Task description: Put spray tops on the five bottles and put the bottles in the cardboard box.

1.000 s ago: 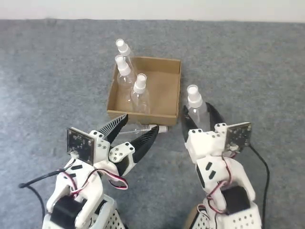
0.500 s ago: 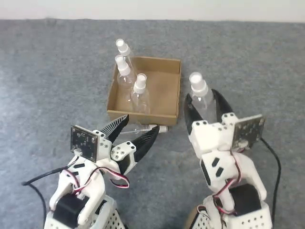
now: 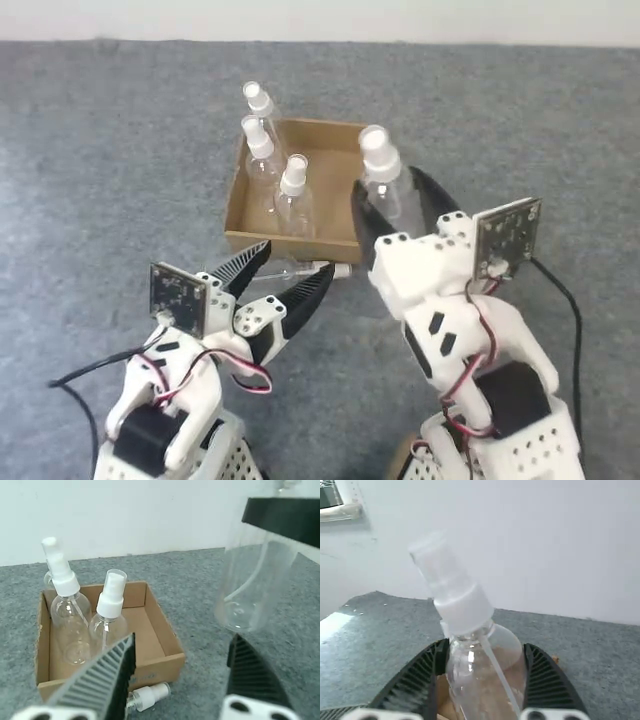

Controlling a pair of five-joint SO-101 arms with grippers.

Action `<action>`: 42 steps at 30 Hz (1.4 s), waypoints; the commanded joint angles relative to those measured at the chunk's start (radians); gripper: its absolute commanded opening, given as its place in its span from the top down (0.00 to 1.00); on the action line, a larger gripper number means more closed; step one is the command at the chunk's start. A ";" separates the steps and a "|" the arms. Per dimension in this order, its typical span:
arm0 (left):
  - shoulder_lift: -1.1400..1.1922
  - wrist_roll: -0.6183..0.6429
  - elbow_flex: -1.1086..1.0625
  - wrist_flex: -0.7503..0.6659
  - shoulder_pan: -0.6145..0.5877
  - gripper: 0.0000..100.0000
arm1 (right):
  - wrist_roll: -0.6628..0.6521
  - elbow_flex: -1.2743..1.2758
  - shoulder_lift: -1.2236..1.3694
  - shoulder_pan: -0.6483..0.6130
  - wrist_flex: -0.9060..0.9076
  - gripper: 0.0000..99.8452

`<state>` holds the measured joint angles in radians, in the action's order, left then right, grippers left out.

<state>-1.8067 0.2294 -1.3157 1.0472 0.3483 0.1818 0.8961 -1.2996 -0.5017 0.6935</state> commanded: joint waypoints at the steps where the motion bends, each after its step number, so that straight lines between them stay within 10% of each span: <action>1: 0.002 0.006 -0.015 -0.066 -0.005 0.72 | 0.012 -0.092 -0.065 -0.082 0.045 0.91; 22: 0.003 0.006 -0.077 -0.160 -0.006 0.72 | 0.153 -0.061 -0.076 -0.257 0.127 0.91; 42: 0.002 0.015 0.024 -0.089 -0.175 0.75 | 0.147 -0.060 -0.064 -0.065 0.116 0.91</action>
<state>-1.8067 0.2325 -1.3571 0.9536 0.2102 0.3184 0.8715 -1.3533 -0.5923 0.8117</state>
